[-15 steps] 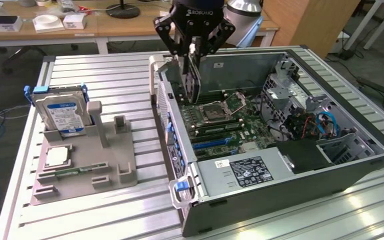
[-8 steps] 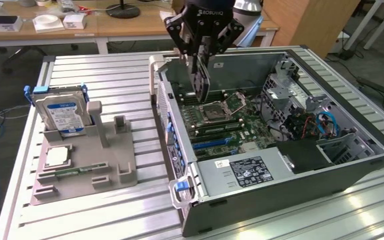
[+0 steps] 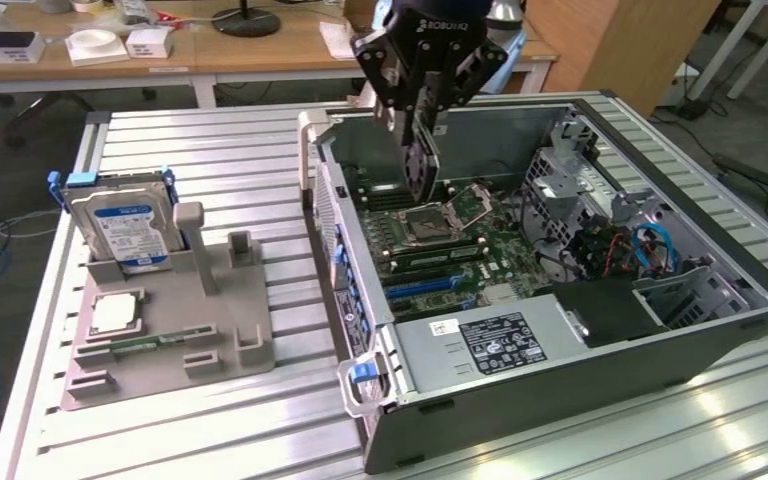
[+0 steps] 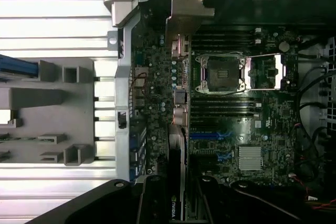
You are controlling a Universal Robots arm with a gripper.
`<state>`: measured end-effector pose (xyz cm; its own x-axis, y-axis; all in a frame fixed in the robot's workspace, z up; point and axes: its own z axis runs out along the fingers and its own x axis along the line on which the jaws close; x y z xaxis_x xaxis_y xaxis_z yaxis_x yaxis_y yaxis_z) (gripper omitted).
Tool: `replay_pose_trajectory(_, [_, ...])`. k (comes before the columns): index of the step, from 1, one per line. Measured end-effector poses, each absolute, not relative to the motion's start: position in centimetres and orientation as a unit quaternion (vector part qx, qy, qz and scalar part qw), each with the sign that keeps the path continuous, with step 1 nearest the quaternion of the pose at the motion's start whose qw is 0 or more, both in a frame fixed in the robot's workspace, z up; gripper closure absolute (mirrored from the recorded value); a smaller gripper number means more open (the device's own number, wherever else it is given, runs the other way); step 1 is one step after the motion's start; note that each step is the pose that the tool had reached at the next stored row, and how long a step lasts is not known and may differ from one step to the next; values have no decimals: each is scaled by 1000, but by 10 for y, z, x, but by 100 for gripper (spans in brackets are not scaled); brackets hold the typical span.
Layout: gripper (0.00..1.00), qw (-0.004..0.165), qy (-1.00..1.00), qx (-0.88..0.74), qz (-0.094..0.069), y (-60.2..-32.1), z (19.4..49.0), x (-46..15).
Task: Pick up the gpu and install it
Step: 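Pick up the gpu and move the gpu toward the slot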
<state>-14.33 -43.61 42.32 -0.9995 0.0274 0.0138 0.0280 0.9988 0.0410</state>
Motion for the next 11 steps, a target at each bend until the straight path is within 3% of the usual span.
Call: replay_pose_trajectory(11, [74,7,-1000,-14,-21,-436,423,-119])
